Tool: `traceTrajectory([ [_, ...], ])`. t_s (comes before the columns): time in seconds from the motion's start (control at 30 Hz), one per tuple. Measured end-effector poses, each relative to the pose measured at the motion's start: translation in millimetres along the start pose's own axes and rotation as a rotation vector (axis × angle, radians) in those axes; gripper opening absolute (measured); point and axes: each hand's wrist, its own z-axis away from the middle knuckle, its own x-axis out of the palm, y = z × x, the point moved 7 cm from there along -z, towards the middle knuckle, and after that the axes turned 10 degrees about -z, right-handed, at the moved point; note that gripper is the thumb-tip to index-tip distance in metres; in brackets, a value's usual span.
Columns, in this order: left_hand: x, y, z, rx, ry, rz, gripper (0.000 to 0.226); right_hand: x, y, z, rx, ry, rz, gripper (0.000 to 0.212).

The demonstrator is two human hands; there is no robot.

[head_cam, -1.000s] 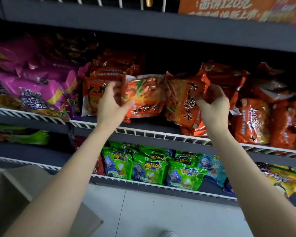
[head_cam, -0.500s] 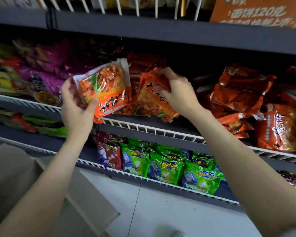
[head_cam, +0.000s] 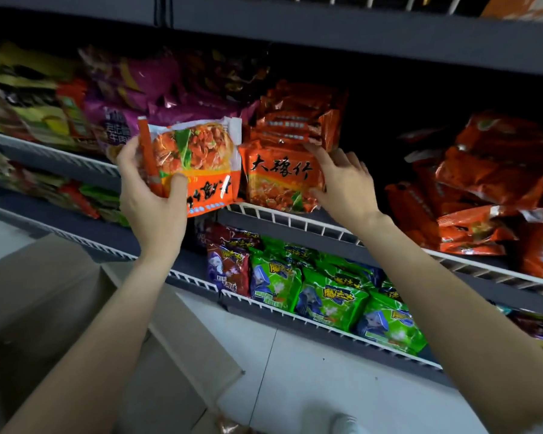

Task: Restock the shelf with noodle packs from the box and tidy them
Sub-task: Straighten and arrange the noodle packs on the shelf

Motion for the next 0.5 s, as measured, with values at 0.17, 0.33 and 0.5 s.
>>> traceTrajectory([
  [0.17,-20,-14,2,-0.079,0.005,0.049,0.053,15,-30,-28,0.049,0.027,0.034,0.073],
  [0.33,-8,-24,8,-0.241,-0.086,0.196,0.048,11,-23,-14,0.070,0.049,0.044,0.076],
  [0.5,31,-17,19,-0.479,-0.166,0.483,0.044,-22,-10,49,0.151,0.254,-0.591,0.035],
])
